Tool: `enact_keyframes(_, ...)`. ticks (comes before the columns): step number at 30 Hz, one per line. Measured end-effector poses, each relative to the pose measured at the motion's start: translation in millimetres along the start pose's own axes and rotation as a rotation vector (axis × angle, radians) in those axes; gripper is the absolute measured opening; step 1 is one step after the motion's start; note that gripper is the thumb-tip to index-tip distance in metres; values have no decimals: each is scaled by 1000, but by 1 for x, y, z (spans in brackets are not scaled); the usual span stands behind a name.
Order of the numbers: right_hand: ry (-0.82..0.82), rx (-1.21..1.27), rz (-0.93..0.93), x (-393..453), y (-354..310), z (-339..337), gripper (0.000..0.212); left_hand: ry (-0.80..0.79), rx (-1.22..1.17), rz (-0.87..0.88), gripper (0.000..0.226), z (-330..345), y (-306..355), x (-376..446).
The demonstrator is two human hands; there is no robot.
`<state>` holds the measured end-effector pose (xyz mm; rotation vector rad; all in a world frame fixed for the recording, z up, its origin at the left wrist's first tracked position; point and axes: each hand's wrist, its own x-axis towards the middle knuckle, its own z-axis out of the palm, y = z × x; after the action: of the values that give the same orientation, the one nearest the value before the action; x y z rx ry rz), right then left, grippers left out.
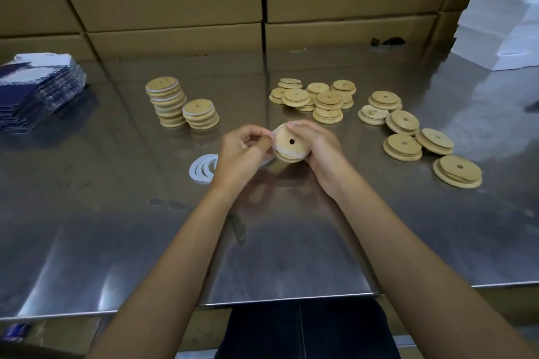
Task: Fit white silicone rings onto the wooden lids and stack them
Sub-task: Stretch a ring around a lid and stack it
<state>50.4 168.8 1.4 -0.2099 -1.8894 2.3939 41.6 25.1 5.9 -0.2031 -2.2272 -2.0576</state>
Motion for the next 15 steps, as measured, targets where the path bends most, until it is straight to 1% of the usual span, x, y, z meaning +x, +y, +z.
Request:
enact_keyframes(1,20,-14,-2,0,0,1,20,-4,2,-4,11,0,0,1)
enact_keyframes(3,71,-46,2,-1,0,4,13,-18,0,-22,9,0,0,2)
enact_keyframes(4,108,-55,6,-1,1,7,13,-25,-6,-34,9,1,0,3)
enact_keyframes(6,179,-59,0,0,2,9,20,-34,-12,-54,11,4,1,4)
enact_keyframes(7,192,-59,-7,0,3,9,21,-34,-10,-61,11,5,1,5)
enact_keyframes(9,139,-64,-19,-1,2,7,17,-21,-5,-75,11,3,0,6)
enact_keyframes(12,5,-95,-14,-2,2,1,33,2,-31,-120,9,-4,-4,8)
enact_keyframes(15,5,-57,-31,-4,2,-3,36,-24,-47,-115,10,-6,-5,8)
